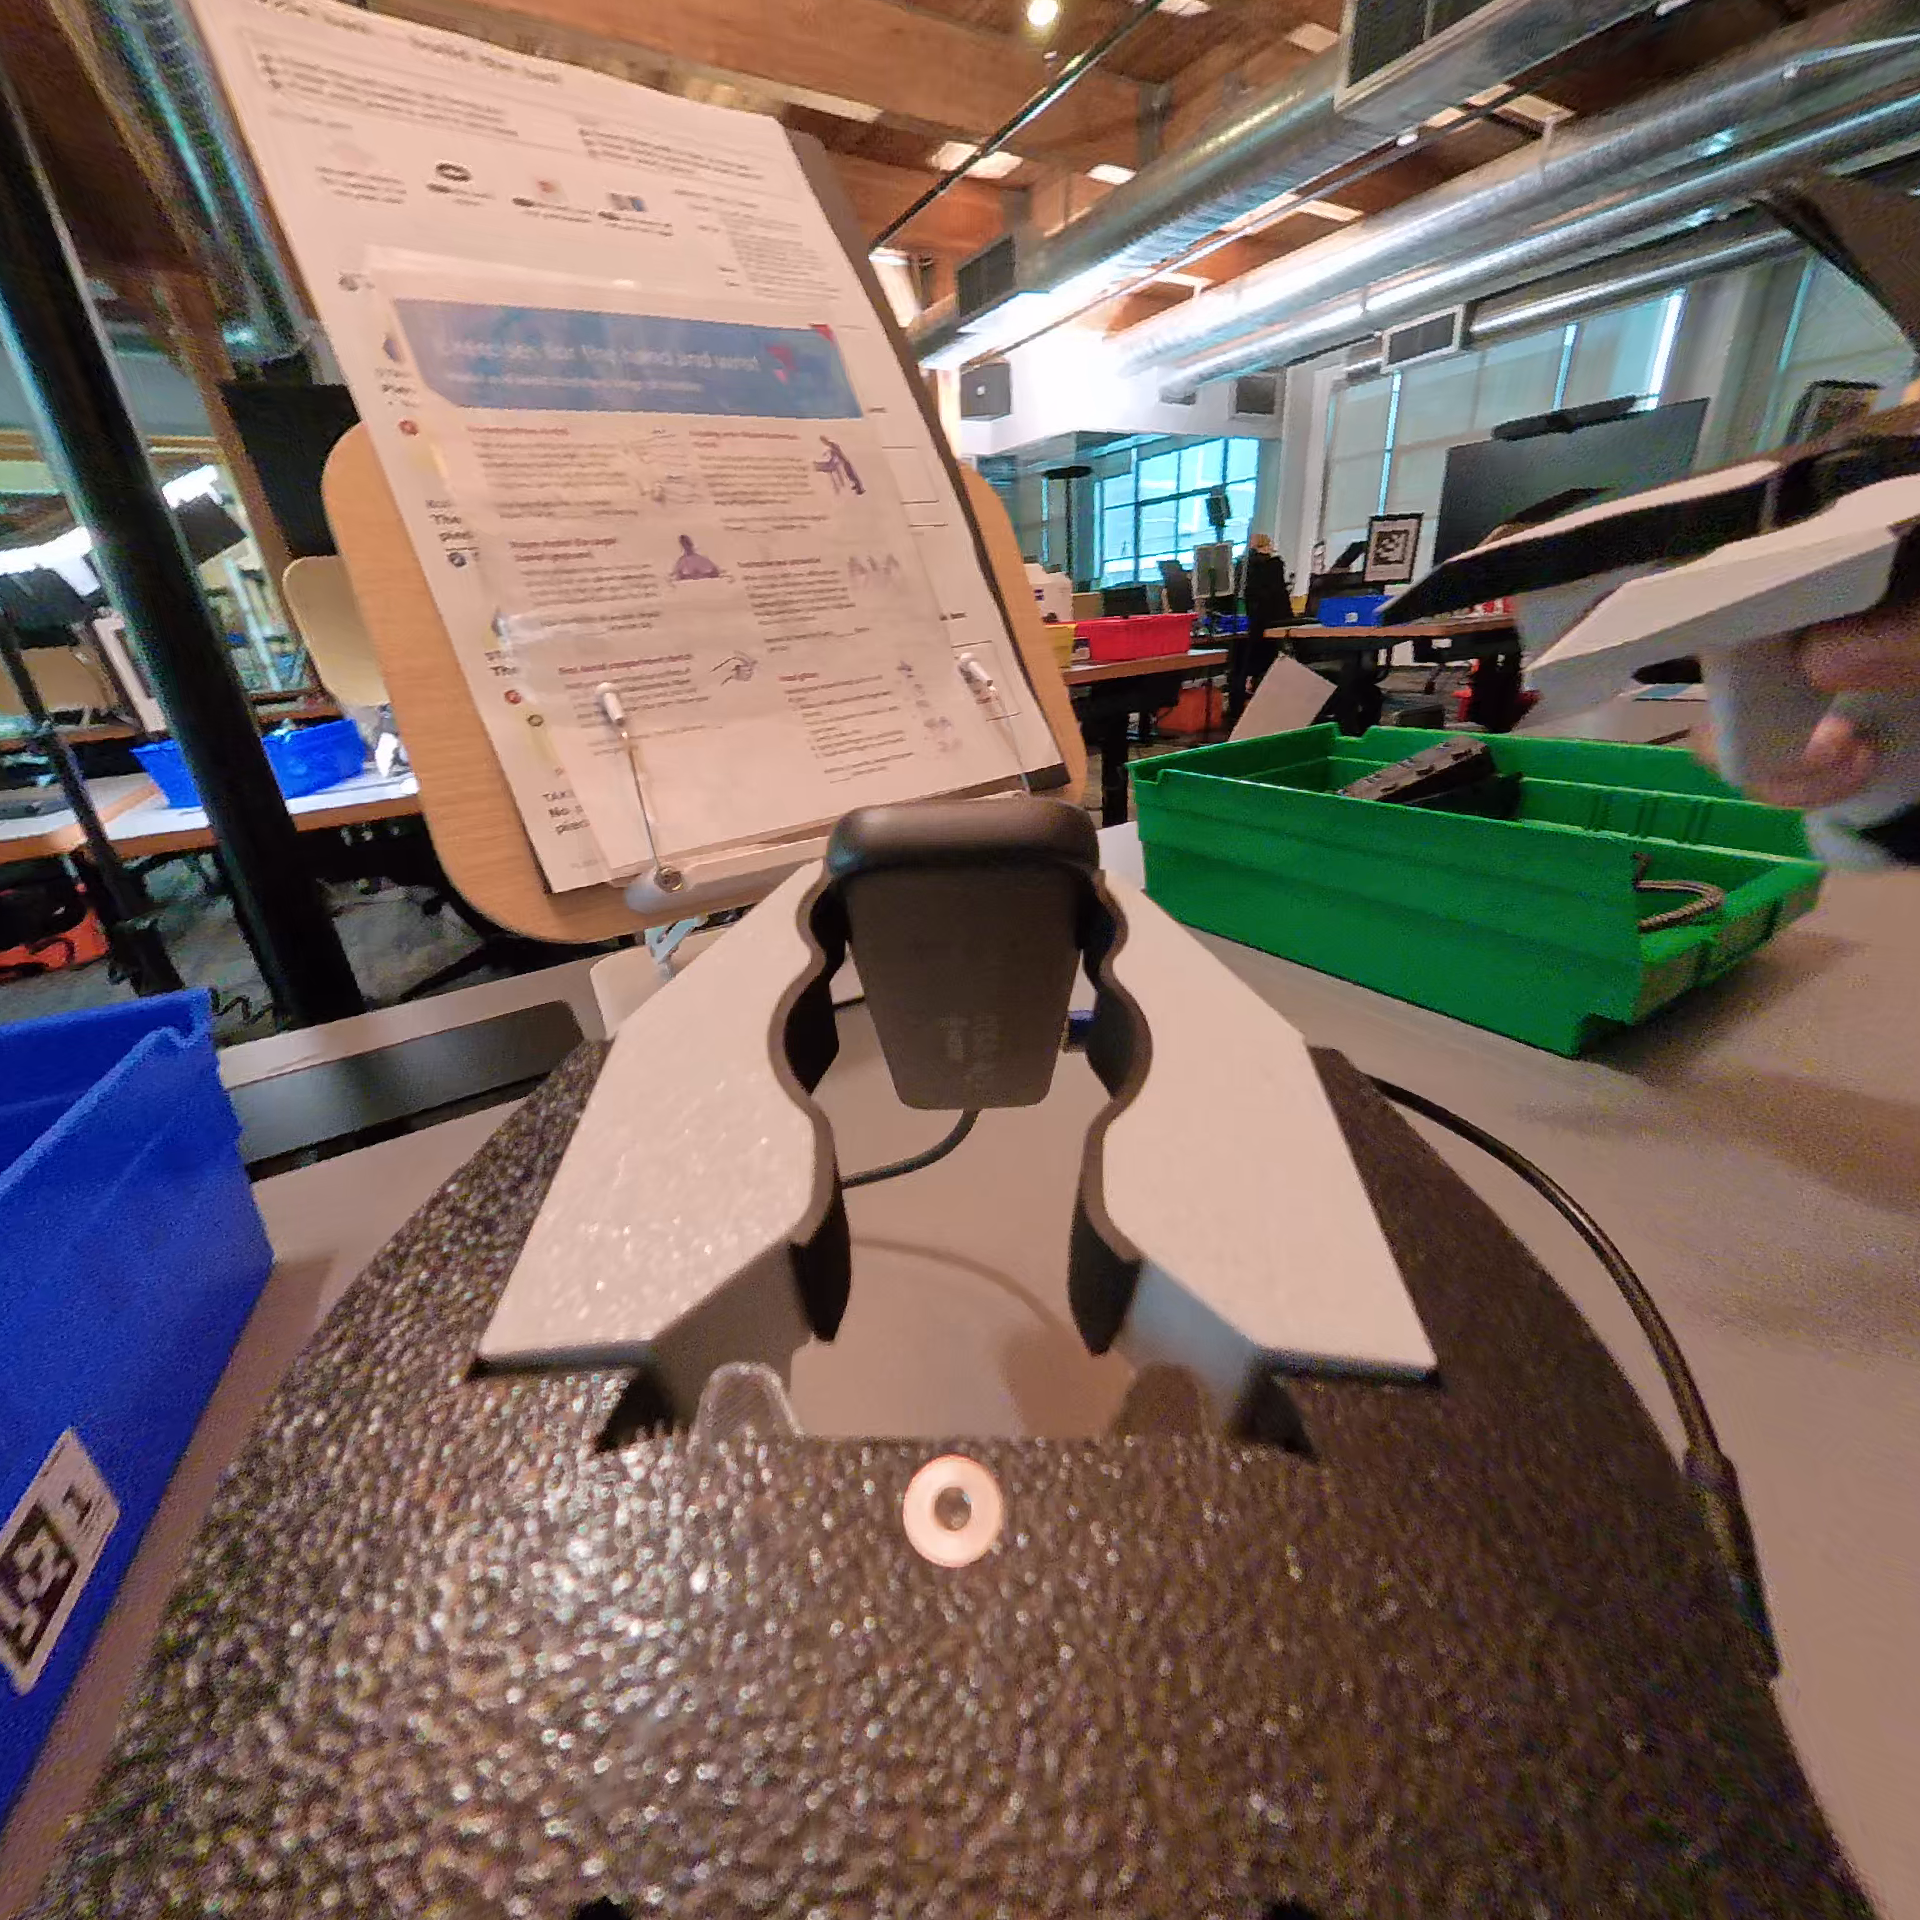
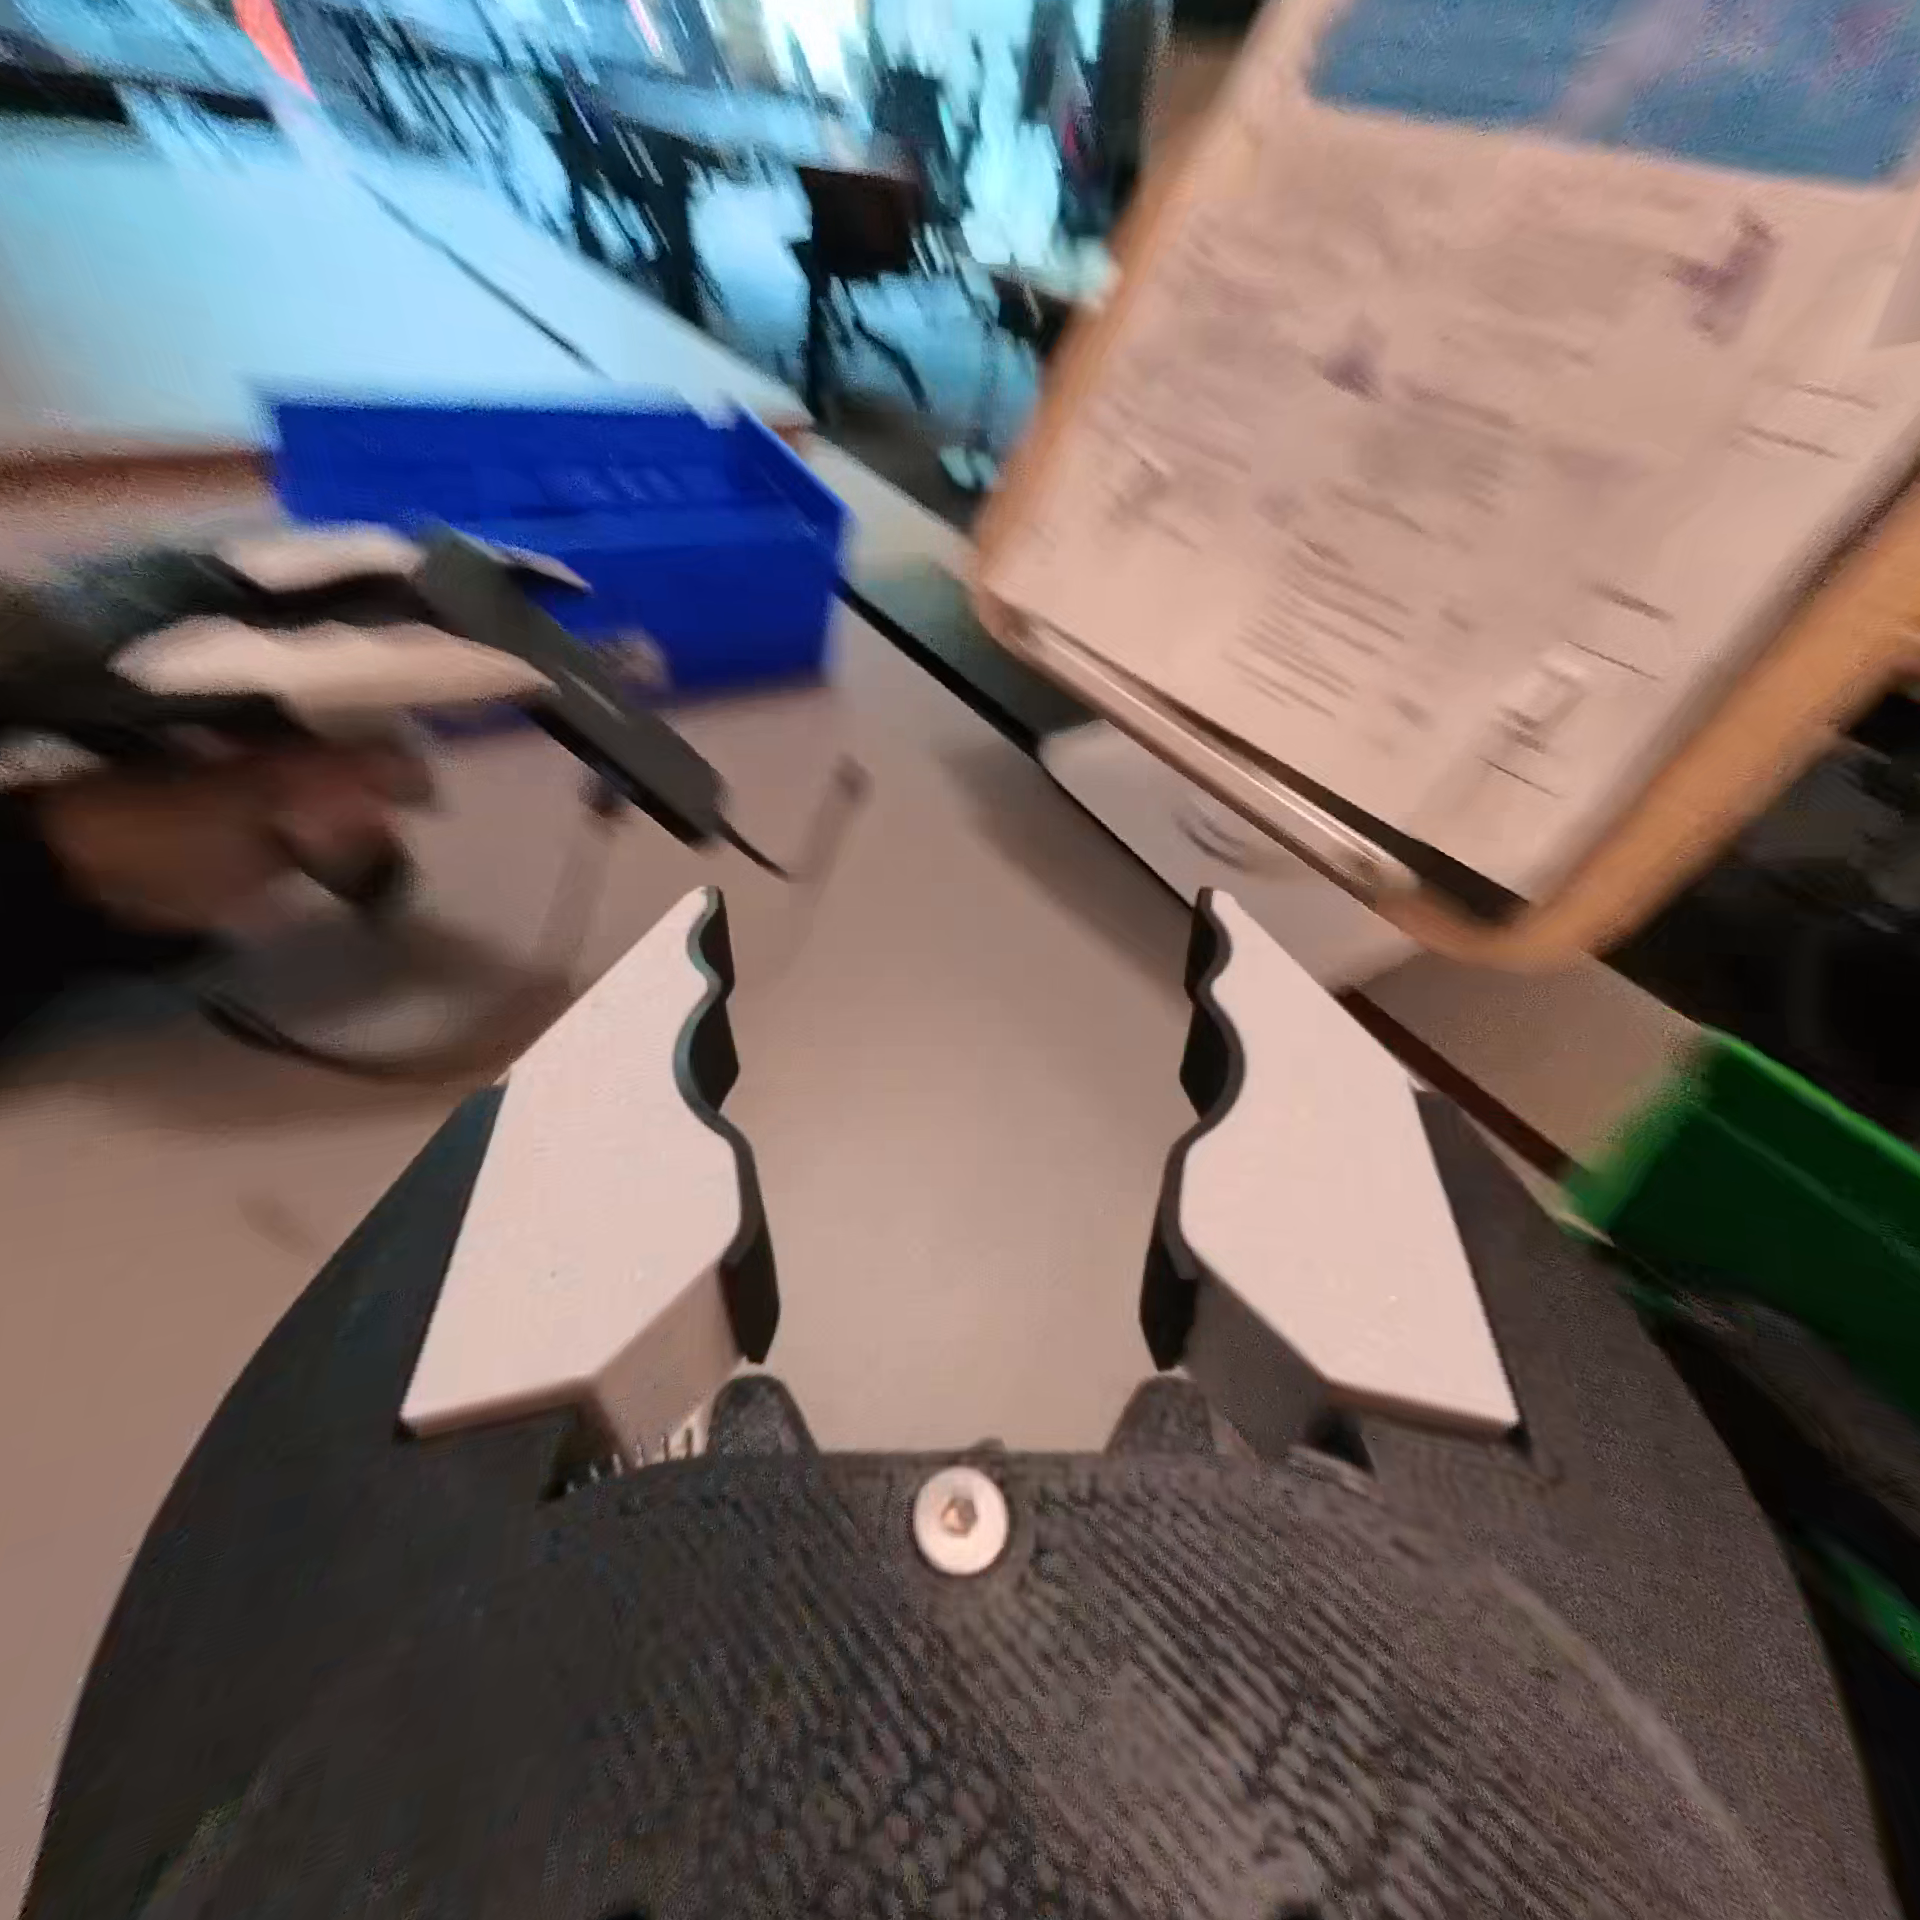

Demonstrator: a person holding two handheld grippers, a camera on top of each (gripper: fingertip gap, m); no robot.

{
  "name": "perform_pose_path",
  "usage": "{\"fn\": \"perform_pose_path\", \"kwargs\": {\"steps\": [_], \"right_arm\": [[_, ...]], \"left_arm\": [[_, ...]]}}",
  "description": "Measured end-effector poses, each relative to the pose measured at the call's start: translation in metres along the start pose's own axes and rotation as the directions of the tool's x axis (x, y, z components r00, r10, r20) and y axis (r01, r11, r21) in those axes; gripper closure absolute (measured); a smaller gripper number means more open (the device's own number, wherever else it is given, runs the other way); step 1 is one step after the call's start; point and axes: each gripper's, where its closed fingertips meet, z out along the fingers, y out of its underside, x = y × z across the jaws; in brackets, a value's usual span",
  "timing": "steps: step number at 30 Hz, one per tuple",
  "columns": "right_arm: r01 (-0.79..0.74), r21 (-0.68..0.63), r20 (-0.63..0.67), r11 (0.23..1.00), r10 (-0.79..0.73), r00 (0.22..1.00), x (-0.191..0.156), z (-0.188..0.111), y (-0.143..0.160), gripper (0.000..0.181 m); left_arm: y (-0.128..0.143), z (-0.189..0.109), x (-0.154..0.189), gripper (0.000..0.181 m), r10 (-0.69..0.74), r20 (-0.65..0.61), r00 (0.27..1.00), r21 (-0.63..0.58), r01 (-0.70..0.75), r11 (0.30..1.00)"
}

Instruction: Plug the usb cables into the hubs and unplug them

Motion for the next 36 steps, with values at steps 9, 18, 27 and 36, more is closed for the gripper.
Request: {"fn": "perform_pose_path", "kwargs": {"steps": [9, 18, 27, 36], "right_arm": [[-0.625, -0.073, 0.501, 0.777, 0.571, 0.651, -0.12, 0.076, 0.02, 0.098], [-0.917, -0.258, 0.671, 0.304, 0.74, 0.056, -0.119, 0.074, 0.015, 0.108], [-0.945, -0.21, 0.743, 0.252, 0.669, 0.013, -0.101, 0.058, 0.004, 0.167], [-0.895, -0.265, 0.684, 0.358, 0.724, 0.087, -0.11, 0.053, 0.013, 0.171]], "left_arm": [[-0.016, -0.006, 0.012, 0.137, 0.011, -0.087, 0.996, 0.085, -0.004, 0.996], [-0.043, -0.019, 0.055, 0.137, 0.102, -0.267, 0.958, 0.239, -0.036, 0.97], [-0.009, -0.011, 0.061, 0.135, 0.229, -0.282, 0.932, 0.131, -0.199, 0.971], [0.004, -0.012, 0.065, 0.131, 0.397, -0.295, 0.869, 0.122, -0.378, 0.918]]}}
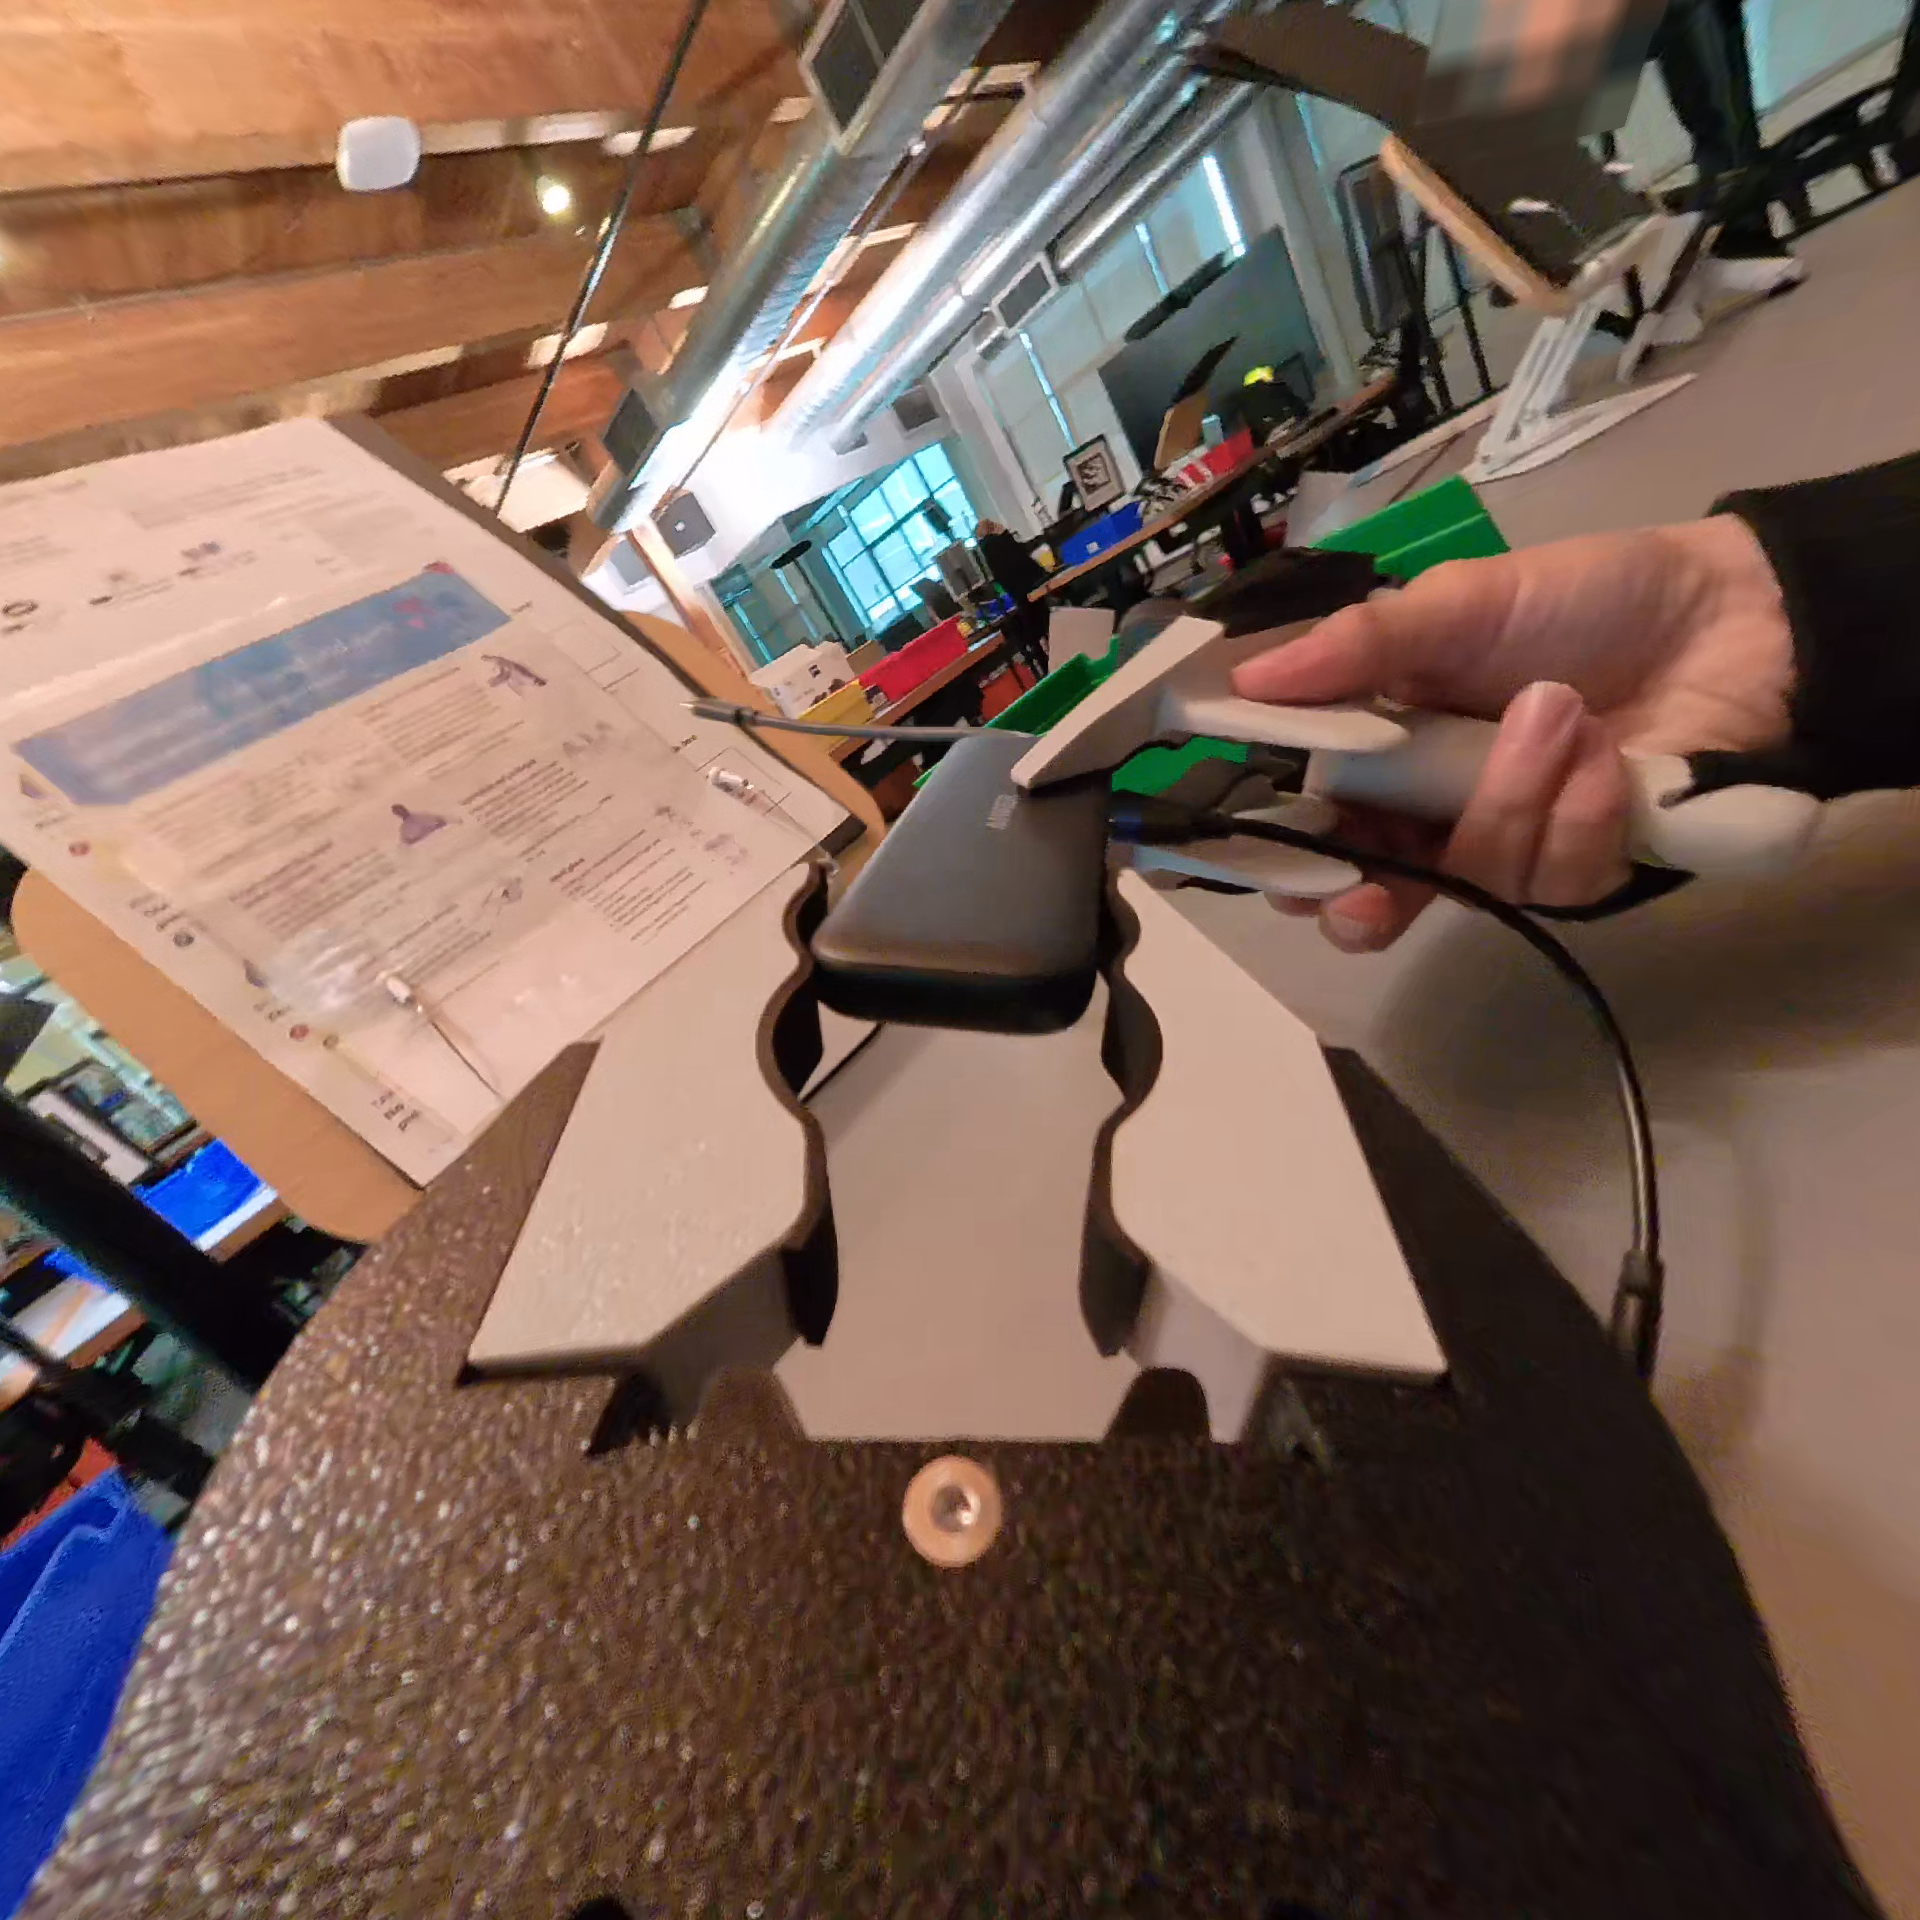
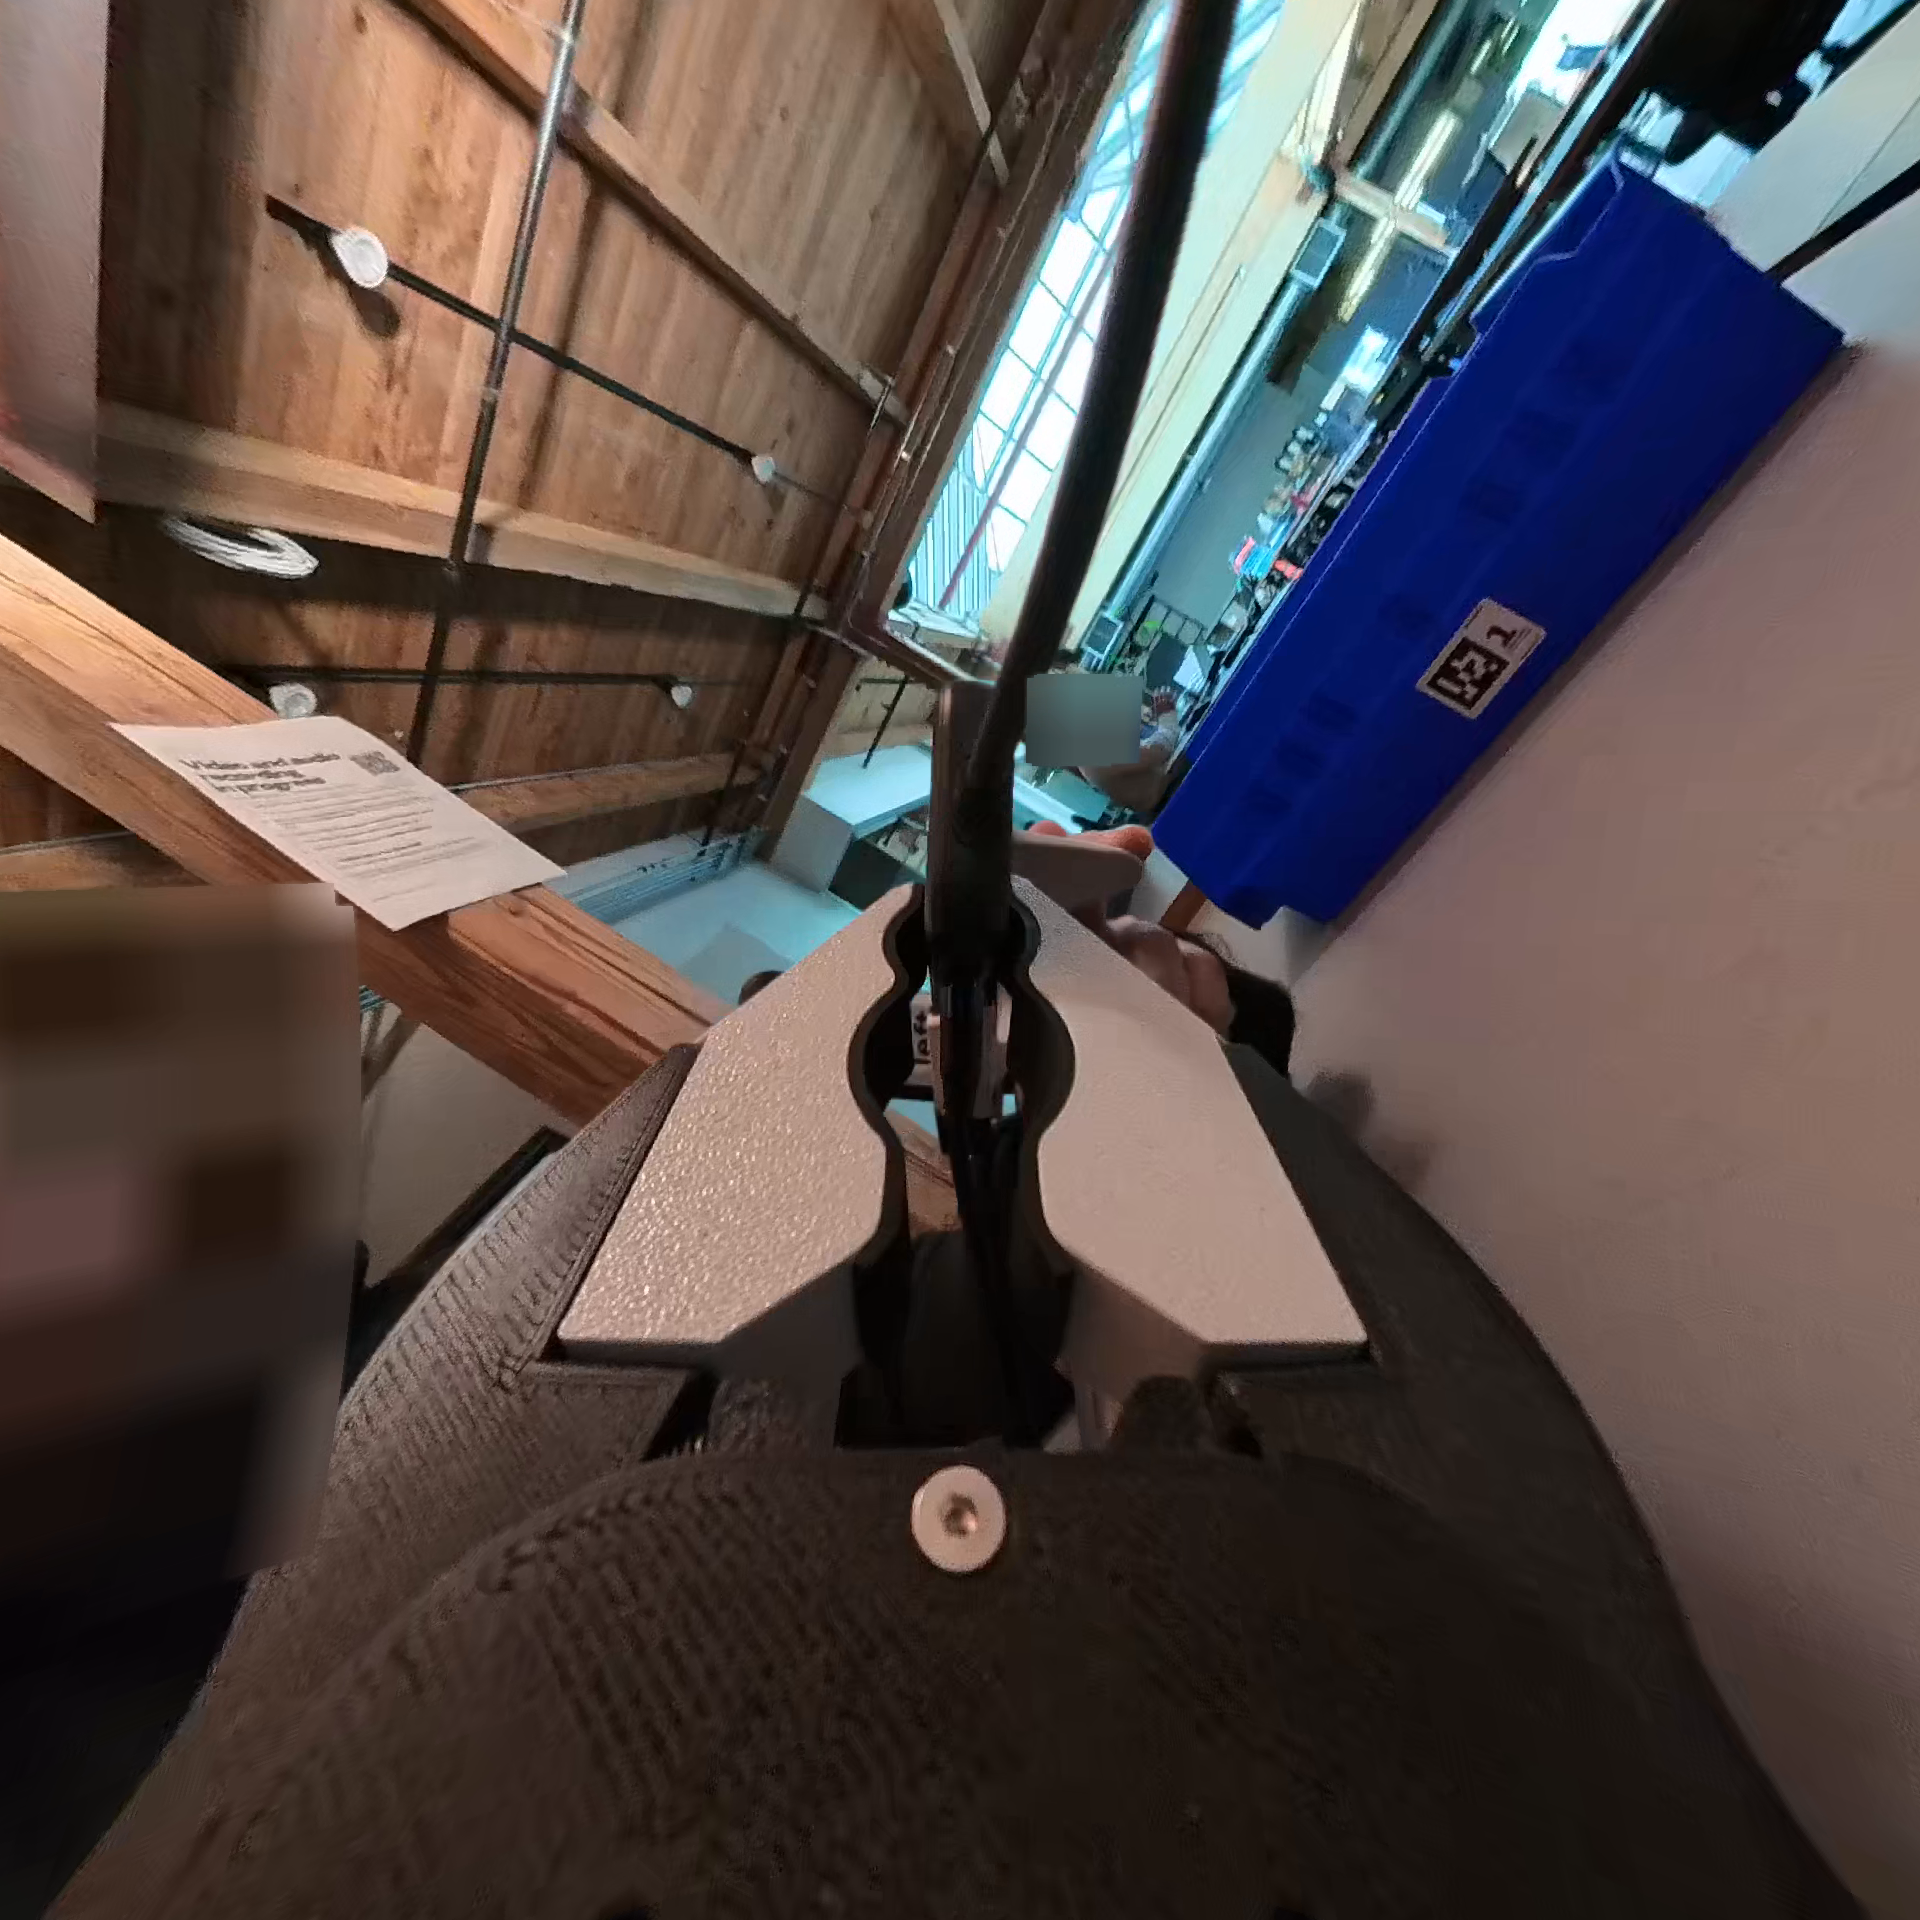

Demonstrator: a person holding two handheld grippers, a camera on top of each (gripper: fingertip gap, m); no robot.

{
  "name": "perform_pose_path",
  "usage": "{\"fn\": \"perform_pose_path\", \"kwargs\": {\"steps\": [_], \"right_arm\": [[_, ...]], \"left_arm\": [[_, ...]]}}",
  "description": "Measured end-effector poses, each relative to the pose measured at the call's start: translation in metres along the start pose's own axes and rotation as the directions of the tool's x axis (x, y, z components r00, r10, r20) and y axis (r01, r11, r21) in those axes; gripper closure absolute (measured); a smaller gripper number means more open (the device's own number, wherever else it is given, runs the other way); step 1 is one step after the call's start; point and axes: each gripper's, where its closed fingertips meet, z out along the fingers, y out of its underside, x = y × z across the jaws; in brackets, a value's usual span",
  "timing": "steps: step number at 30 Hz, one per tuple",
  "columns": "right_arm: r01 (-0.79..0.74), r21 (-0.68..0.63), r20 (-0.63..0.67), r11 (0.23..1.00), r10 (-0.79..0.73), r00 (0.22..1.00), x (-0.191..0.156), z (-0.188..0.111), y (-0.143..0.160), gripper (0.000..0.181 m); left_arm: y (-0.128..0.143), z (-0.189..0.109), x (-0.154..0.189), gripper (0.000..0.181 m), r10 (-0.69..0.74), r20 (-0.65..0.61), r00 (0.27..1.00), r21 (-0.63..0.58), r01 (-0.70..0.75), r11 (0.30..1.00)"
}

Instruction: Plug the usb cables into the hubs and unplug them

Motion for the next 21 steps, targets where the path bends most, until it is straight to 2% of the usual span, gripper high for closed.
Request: {"fn": "perform_pose_path", "kwargs": {"steps": [5, 9, 21], "right_arm": [[0.007, -0.093, 0.018, 0.996, -0.005, 1.0, -0.006, -0.001, 0.012, 0.171], [0.023, -0.143, 0.017, 0.989, -0.02, 1.0, -0.007, 0.005, 0.023, 0.17], [0.057, -0.096, -0.005, 0.994, -0.058, 0.998, -0.007, 0.003, 0.013, 0.17]], "left_arm": [[-0.004, -0.001, 0.018, 0.128, 0.006, -0.107, 0.994, 0.022, -0.004, 1.0], [0.003, 0.003, 0.023, 0.129, 0.032, -0.099, 0.995, -0.027, -0.035, 0.999], [0.002, 0.003, 0.02, 0.128, -0.006, -0.076, 0.997, -0.021, 0.005, 1.0]]}}
